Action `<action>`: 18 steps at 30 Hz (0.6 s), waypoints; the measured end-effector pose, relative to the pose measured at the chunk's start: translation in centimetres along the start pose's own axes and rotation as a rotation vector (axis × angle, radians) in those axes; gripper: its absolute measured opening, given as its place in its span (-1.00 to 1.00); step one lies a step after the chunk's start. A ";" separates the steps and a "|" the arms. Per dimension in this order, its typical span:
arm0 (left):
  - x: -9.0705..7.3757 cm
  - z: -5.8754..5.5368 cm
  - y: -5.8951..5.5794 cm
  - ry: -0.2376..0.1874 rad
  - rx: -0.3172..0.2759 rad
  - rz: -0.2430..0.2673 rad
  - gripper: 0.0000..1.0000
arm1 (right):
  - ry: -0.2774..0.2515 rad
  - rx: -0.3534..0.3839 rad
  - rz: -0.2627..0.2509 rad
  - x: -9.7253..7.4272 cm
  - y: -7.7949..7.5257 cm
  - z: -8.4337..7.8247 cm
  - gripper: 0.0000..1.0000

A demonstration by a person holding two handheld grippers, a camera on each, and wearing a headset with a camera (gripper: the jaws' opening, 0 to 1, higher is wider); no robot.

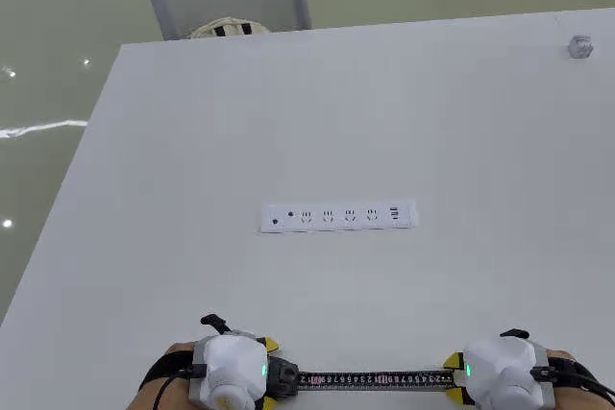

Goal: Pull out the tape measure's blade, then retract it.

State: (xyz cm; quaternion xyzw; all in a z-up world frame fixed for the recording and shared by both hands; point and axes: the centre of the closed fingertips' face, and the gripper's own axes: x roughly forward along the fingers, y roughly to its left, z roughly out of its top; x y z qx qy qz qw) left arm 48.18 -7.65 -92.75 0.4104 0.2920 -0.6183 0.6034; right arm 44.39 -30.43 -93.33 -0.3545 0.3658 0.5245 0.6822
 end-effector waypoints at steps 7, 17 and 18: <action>-0.1 0.0 0.0 0.004 -0.008 0.013 -0.17 | -0.002 0.013 -0.014 0.0 -0.2 0.1 -0.67; -0.4 0.2 0.3 0.001 -0.025 0.030 -0.13 | -0.008 0.056 -0.030 0.1 -0.3 -0.1 -0.65; -0.4 0.2 0.3 0.000 -0.027 0.030 -0.13 | -0.008 0.063 -0.031 0.1 -0.4 -0.1 -0.64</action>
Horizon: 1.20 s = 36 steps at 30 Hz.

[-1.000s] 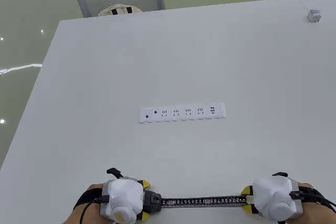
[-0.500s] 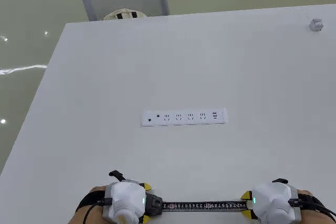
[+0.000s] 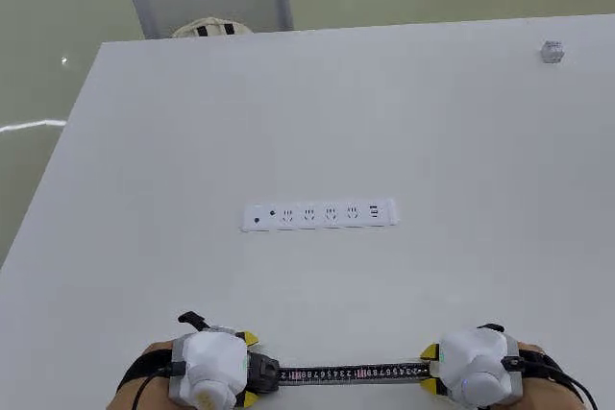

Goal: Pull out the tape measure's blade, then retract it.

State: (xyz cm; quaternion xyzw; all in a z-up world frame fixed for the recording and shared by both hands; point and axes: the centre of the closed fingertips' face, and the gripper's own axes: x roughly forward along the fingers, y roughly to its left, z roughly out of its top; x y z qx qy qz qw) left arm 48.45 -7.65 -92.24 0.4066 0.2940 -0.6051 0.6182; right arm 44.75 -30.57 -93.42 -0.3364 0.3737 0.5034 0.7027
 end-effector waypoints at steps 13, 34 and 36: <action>-1.0 0.0 0.8 -0.006 -0.044 0.042 0.02 | -0.004 0.044 -0.032 -0.2 -0.5 -0.2 -0.49; -1.5 0.0 1.0 -0.025 -0.117 0.070 0.38 | -0.002 0.095 -0.053 -0.5 -0.5 -0.6 -0.36; -1.8 0.0 1.1 -0.034 -0.148 0.082 0.40 | -0.001 0.116 -0.063 -0.6 -0.6 -0.8 -0.33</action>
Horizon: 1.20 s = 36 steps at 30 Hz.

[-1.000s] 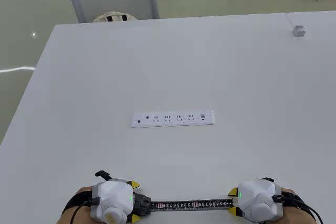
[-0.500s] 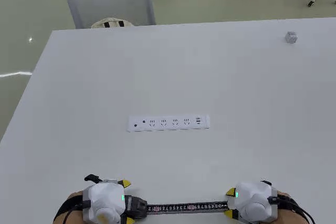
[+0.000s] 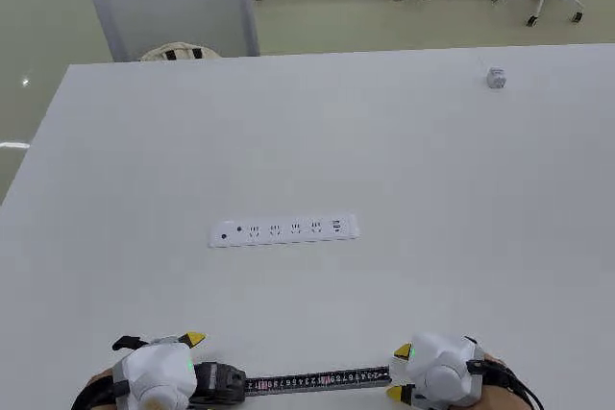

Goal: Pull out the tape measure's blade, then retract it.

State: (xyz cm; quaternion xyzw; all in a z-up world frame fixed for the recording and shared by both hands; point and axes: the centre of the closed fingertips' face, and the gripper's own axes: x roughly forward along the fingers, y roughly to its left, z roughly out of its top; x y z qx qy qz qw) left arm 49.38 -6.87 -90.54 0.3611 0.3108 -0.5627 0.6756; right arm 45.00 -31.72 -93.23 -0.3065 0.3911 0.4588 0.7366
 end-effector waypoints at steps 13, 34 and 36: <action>-3.3 -0.3 0.0 -0.079 -0.261 0.144 0.56 | -0.078 0.214 -0.105 -2.8 1.0 1.1 -0.07; -6.1 0.4 -1.2 -0.157 -0.500 0.284 0.73 | -0.146 0.408 -0.213 -5.9 2.3 2.1 -0.01; -6.4 0.5 -1.3 -0.157 -0.516 0.301 0.75 | -0.160 0.428 -0.218 -6.2 2.7 2.5 -0.01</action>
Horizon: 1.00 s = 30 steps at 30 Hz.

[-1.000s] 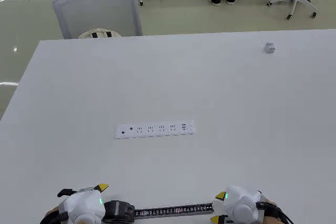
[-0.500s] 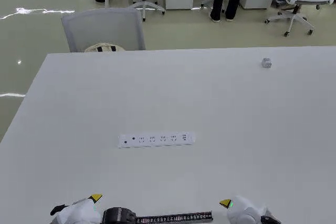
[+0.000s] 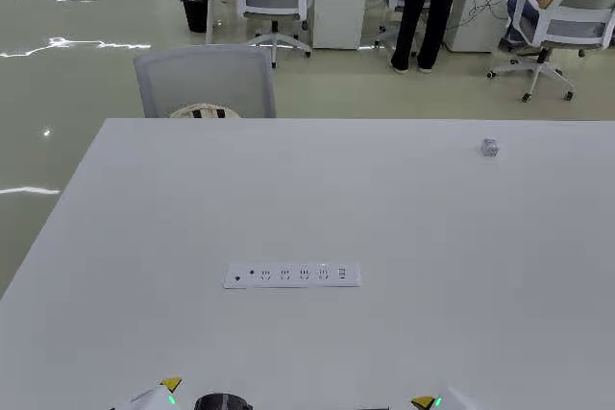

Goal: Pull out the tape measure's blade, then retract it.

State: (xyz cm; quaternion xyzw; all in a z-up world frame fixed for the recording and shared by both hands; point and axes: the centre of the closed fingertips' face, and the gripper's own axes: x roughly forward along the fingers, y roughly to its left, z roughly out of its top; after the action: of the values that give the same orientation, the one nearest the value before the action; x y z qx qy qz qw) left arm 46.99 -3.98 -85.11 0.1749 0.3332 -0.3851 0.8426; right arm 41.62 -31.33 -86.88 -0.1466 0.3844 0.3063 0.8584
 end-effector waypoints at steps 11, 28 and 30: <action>-1.2 1.0 -1.1 -0.052 -0.111 0.038 0.80 | -0.028 0.061 -0.047 -1.0 0.8 0.7 0.07; -3.3 1.1 -2.7 -0.077 -0.217 0.129 0.81 | -0.060 0.147 -0.082 -3.0 2.5 1.1 0.14; -3.4 0.8 -2.9 -0.072 -0.219 0.138 0.82 | -0.064 0.156 -0.083 -3.4 2.8 1.2 0.15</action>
State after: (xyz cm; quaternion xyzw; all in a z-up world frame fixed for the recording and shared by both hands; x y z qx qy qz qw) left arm 43.50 -4.45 -82.26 0.0906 0.3301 -0.2935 0.8926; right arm 38.80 -29.99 -83.58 -0.0851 0.3732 0.2441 0.8910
